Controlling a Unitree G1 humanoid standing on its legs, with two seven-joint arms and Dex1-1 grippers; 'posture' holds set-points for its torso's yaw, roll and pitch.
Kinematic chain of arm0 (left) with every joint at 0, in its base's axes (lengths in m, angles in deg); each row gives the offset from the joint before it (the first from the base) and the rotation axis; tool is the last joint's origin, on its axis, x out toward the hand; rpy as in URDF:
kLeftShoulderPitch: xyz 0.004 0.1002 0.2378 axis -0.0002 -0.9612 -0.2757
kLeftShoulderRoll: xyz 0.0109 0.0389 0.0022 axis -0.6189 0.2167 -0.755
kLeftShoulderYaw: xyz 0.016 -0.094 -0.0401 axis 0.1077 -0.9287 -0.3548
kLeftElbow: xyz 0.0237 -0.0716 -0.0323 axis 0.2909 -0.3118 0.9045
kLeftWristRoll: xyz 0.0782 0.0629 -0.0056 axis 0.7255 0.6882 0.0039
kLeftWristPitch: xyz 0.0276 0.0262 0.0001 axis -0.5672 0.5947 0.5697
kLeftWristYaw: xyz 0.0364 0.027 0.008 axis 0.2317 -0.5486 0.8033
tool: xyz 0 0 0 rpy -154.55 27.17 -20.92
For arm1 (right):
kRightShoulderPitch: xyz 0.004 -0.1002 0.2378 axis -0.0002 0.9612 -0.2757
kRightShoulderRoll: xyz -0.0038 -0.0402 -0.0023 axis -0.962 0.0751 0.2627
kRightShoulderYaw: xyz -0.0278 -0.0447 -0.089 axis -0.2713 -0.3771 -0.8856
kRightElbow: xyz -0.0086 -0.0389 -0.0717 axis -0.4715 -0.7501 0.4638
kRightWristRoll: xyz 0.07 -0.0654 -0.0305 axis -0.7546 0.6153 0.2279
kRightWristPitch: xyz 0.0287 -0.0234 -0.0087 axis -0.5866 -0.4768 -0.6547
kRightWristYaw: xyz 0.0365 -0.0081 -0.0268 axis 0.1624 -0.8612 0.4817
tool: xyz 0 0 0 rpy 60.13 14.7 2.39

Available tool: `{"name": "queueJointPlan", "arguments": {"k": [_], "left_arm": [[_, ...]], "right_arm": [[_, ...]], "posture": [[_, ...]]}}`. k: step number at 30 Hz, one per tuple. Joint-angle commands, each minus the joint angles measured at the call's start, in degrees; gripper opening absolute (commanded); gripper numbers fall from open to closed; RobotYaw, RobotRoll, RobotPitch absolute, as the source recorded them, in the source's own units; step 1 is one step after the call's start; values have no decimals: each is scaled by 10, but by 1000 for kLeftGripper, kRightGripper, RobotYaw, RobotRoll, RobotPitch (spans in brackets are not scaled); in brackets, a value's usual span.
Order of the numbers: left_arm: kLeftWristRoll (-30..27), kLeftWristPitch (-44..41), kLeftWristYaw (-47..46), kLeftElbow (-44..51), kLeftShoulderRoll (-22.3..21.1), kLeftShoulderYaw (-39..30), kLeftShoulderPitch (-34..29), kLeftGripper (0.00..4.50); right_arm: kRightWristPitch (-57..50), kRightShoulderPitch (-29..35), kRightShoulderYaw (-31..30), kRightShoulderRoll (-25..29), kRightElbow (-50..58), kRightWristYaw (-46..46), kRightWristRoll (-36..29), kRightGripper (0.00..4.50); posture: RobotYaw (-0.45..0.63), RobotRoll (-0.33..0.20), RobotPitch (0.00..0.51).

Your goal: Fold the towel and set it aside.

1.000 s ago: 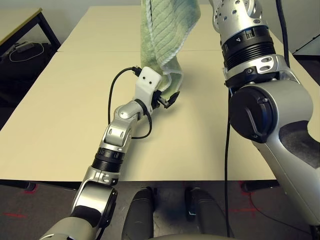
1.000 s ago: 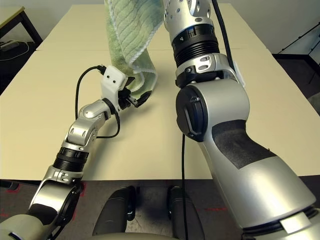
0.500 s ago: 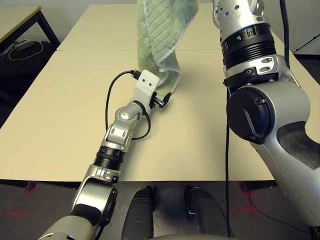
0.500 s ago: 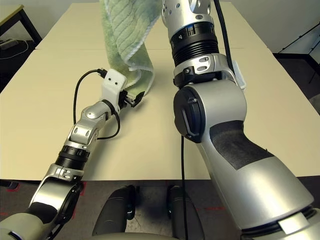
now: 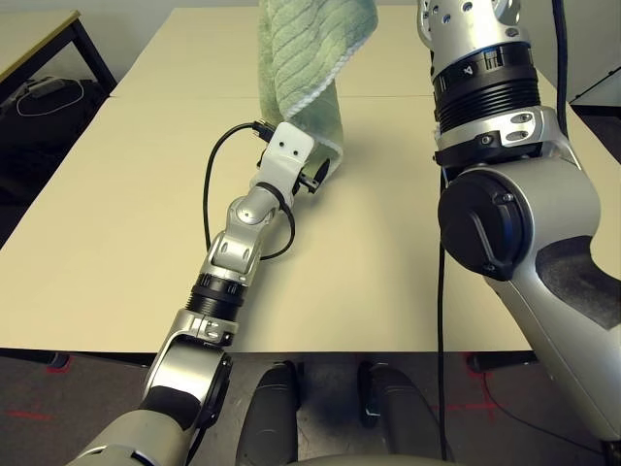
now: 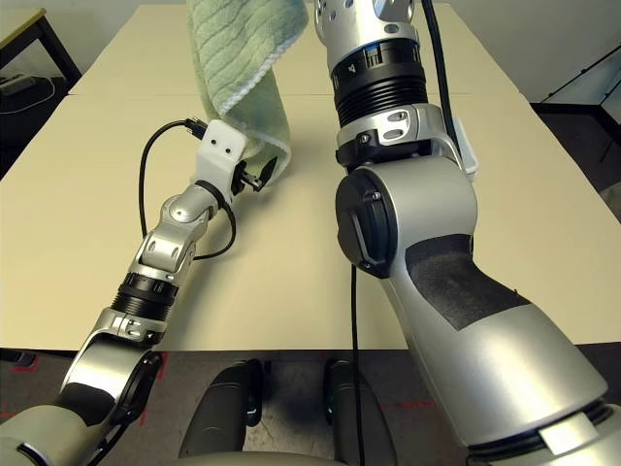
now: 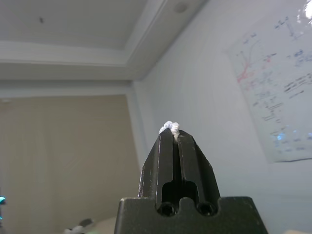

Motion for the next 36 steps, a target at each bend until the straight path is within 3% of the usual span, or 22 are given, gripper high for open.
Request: {"name": "queueJointPlan", "arguments": {"k": [1, 11, 12, 15, 24, 36], "left_arm": [[11, 11, -4, -13, -7, 1, -6, 4500], [27, 26, -28, -38, -19, -4, 7, 4500], [26, 26, -29, -40, -20, -6, 8, 4328], [23, 24, -32, -41, -19, -9, 8, 3539], [26, 21, -37, -45, -21, -10, 10, 65], [8, 11, -15, -11, -30, -23, -9, 65]], "right_arm": [[-21, -3, 7, 3, 39, 11, -27, 21], [-49, 14, 0, -4, 82, -3, -43, 21], [-50, 15, -1, -4, 84, -5, -44, 4], [-50, 20, -4, -5, 88, -8, -43, 0], [-51, 22, -6, -3, 88, -11, -45, 0], [-29, 24, -3, 19, 35, -3, -24, 0]], "posture": [[128, 0, 139], [128, 0, 139], [128, 0, 139], [127, 0, 139], [127, 0, 140], [128, 0, 143]]}}
